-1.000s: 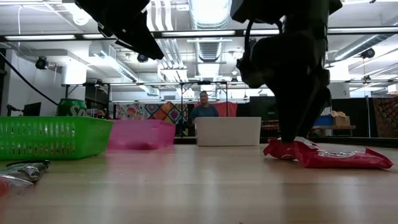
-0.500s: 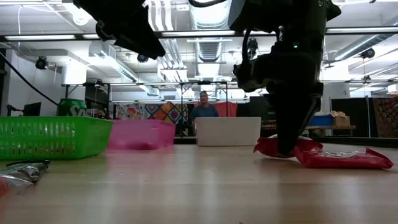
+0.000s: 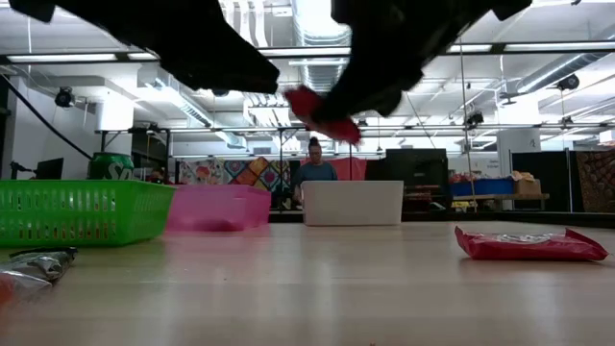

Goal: Organize candy in baskets
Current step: Put the red chocolate into the pink bin

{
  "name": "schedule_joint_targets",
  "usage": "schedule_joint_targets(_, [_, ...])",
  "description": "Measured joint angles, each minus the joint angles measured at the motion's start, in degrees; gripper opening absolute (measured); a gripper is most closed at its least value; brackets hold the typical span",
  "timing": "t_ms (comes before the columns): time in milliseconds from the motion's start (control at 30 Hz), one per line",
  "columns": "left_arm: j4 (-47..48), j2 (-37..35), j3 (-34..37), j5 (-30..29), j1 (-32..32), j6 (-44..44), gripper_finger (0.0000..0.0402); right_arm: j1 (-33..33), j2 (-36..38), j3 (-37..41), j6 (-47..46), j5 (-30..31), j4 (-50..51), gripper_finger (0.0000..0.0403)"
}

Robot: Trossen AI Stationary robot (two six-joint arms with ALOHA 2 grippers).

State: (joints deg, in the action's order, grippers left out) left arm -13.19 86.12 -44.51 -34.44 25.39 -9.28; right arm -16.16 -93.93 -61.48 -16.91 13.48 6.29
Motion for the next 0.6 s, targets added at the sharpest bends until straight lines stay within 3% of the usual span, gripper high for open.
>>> schedule_joint_targets(200, [-11.1, 2.2, 3.5, -0.9, -0.8, 1.3, 0.0190, 0.1, 0.1, 2.1, 9.2, 0.0, -13.9, 0.0027])
schedule_joint_targets(433, [-12.4, 3.9, 2.8, -1.0, -0.8, 2.6, 0.0186, 0.1, 0.1, 2.2, 10.9, -0.4, -14.7, 0.0027])
schedule_joint_targets(600, [-13.2, 5.6, 1.3, -0.8, -0.8, 5.2, 0.0142, 0.0, 0.1, 2.2, 11.0, -0.4, -13.5, 0.0027])
